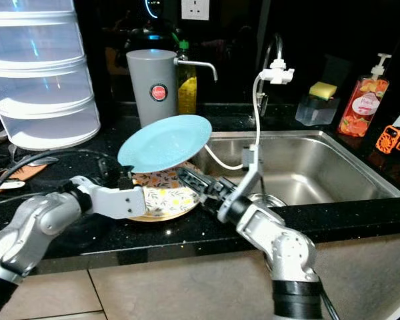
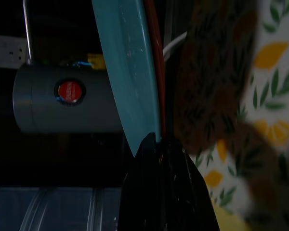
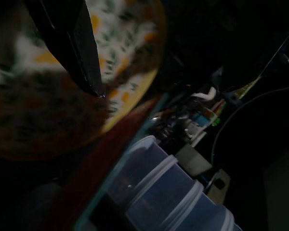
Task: Kitchen organization
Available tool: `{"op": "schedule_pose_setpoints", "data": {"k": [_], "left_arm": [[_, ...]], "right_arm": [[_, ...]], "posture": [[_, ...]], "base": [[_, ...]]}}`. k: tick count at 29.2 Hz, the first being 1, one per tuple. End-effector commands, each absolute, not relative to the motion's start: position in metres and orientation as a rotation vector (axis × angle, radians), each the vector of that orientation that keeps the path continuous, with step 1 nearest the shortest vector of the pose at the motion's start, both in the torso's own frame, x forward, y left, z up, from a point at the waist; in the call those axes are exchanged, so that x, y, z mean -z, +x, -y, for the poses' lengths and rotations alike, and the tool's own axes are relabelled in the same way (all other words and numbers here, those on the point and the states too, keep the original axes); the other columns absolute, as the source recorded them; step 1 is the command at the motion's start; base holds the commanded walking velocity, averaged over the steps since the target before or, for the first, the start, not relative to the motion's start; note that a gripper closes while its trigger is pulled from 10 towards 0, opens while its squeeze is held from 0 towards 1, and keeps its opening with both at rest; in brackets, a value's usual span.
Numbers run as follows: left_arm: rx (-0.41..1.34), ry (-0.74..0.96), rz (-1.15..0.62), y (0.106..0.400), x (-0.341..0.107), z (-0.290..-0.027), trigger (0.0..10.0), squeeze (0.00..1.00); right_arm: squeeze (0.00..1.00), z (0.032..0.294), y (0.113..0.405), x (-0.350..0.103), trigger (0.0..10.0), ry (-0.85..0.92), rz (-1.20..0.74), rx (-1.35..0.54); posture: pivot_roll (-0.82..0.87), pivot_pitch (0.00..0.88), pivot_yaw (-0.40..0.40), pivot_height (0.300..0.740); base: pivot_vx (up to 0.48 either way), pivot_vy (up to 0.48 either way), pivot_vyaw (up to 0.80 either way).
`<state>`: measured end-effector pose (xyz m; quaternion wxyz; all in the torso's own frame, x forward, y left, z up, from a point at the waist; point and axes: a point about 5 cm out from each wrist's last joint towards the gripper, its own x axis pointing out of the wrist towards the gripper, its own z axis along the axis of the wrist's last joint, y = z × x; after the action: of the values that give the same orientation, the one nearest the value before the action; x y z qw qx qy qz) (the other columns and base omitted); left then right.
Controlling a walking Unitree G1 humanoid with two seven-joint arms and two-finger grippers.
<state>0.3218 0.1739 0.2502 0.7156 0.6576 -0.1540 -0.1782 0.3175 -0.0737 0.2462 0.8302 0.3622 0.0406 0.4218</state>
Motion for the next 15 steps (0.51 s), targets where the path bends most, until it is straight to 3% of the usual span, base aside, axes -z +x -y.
{"op": "schedule_pose_setpoints", "data": {"k": [1, 9, 15], "left_arm": [[0.423, 1.449, 0.382, 0.323, -0.248, -0.161, 10.0, 0.0], [0.569, 1.412, 0.423, 0.313, -0.235, -0.131, 10.0, 0.0], [0.58, 1.392, 0.435, 0.31, -0.234, -0.126, 10.0, 0.0]], "right_arm": [[0.0, 0.072, 0.321, -0.242, 10.0, 0.779, -0.123, -0.868], [0.0, 0.07, 0.336, -0.242, 10.0, 0.745, -0.128, -0.72], [0.0, 0.09, 0.351, -0.236, 10.0, 0.683, -0.12, -0.507]], "posture": [[0.1, 0.064, -0.069, 0.74], [0.1, 0.064, -0.07, 0.74], [0.1, 0.064, -0.068, 0.74]], "base": [[0.0, 0.0, 0.0], [0.0, 0.0, 0.0], [0.0, 0.0, 0.0]]}}
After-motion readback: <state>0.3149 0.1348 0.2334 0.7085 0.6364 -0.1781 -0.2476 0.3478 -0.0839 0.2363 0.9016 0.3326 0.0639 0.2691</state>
